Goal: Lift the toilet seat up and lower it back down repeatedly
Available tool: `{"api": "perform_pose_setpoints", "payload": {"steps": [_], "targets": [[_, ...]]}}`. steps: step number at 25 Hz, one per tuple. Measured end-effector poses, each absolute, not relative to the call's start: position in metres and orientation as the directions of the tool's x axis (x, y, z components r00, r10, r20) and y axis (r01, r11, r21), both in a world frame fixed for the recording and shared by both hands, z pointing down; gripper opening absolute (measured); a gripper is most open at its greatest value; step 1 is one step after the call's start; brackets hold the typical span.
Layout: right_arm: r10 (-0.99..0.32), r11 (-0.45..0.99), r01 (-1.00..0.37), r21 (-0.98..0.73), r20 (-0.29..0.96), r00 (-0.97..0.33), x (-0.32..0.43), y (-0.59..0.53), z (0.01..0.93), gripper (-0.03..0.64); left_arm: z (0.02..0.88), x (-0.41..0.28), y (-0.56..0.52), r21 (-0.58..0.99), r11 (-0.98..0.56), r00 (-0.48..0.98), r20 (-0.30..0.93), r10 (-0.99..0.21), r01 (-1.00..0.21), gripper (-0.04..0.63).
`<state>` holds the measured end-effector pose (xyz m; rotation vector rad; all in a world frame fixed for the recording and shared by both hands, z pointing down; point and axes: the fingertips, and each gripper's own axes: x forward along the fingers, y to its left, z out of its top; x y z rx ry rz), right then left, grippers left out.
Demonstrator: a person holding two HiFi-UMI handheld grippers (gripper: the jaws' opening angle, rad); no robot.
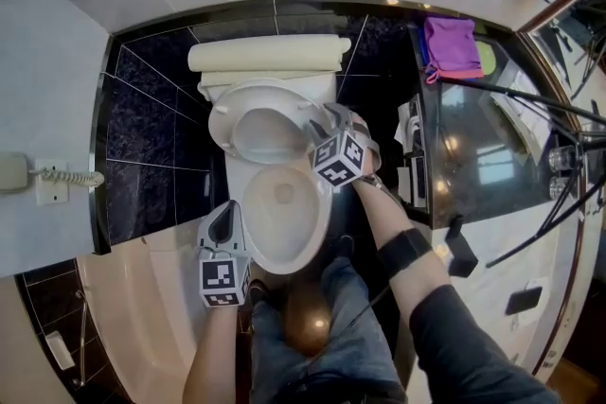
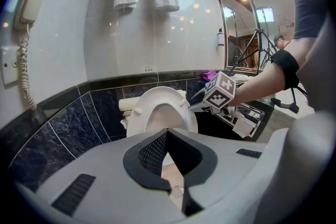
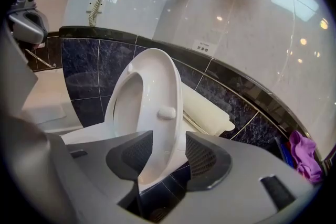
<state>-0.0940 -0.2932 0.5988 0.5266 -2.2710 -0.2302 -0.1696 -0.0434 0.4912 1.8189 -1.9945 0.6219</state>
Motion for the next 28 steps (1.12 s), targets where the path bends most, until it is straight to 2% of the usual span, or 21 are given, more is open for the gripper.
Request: {"api": "perform_pose_setpoints", "payload": {"steps": [6, 14, 28], "targets": [[-0.436, 0.900, -0.316, 0.301, 0.658, -0.614, -0.098, -0.308, 0.616, 0.107, 0.512, -0.180, -0.031, -0.079, 0.112, -0.137, 0.575, -0.807, -0.991, 0.000], [-0.426, 0.904, -0.321, 0.282, 0.655, -0.624, -0.096, -0.302, 0.613, 0.091, 0.530, -0.174, -0.026, -0.060, 0.113, -0.126, 0.600, -0.790, -0.992, 0.000], [-0.487, 0.869, -0.271, 0.414, 0.619, -0.616, -0.063, -0.225, 0.601, 0.087, 0.580, -0.150, 0.027, 0.037, 0.125, -0.067, 0.681, -0.730, -0.991, 0.000]]}}
